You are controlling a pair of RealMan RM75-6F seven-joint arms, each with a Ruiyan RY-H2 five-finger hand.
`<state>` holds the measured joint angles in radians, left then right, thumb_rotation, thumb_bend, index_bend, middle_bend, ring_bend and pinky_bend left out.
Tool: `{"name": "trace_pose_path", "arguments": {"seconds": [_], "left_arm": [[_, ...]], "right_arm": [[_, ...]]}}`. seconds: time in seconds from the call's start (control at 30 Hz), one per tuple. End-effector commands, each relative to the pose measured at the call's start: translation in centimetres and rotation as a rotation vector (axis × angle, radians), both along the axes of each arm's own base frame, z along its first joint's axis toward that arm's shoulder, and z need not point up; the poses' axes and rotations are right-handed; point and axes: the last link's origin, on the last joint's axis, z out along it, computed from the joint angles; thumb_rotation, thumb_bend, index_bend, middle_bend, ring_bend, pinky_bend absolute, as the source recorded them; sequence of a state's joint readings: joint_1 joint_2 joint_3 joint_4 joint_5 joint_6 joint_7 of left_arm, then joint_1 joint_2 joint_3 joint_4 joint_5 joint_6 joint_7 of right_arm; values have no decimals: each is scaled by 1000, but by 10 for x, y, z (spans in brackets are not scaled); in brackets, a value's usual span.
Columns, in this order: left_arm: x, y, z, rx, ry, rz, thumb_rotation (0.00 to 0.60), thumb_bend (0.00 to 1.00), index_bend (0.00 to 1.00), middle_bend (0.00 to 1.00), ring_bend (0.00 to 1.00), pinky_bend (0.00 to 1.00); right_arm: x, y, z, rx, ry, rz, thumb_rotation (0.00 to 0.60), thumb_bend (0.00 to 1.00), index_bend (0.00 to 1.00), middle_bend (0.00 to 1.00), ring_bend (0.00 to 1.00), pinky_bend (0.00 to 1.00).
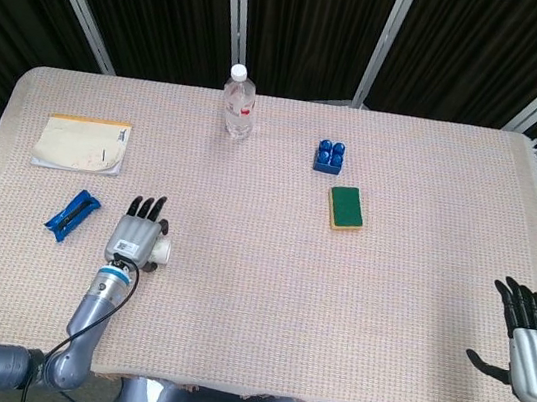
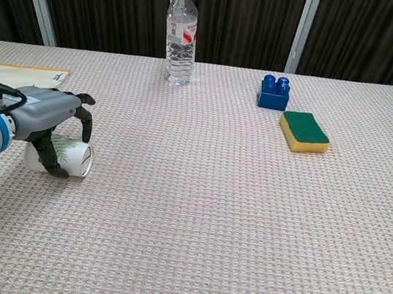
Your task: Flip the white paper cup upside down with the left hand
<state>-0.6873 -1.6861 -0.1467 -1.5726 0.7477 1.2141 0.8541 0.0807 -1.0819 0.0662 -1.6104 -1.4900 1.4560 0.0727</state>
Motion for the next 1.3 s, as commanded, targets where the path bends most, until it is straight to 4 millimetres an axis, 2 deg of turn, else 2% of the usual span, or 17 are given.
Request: {"name": "trace_pose_path", "arguments": {"seconds": [0.03, 0.3, 0.63, 0.8, 1.03, 1.3], "left_arm": [[-1, 0, -3, 5, 24, 6, 600, 7, 456, 0, 0, 0], [4, -1, -1, 30, -32, -4, 600, 7, 482, 0, 0, 0], [26, -4, 0, 105, -471, -75, 600, 5, 477, 0, 0, 0], [34, -6, -7, 106, -656, -135, 600, 7, 477, 0, 0, 0], [26, -7, -28, 49, -783, -153, 600, 9, 477, 0, 0, 0], [4, -5, -41, -12, -772, -150, 600, 7, 477, 0, 0, 0]], "right_arm": [[0, 0, 0, 0, 0, 0, 600, 0, 0, 0, 0, 0], [0, 0, -1, 4, 5, 0, 600, 0, 0, 0, 0, 0], [1, 0, -2, 6, 7, -1, 600, 0, 0, 0, 0, 0], [0, -1, -3, 8, 11, -3, 600, 0, 0, 0, 0, 0], [-1, -3, -6, 16, 19, -10, 600, 0, 0, 0, 0, 0], [-1, -3, -8, 23, 28, -11, 600, 0, 0, 0, 0, 0]]}}
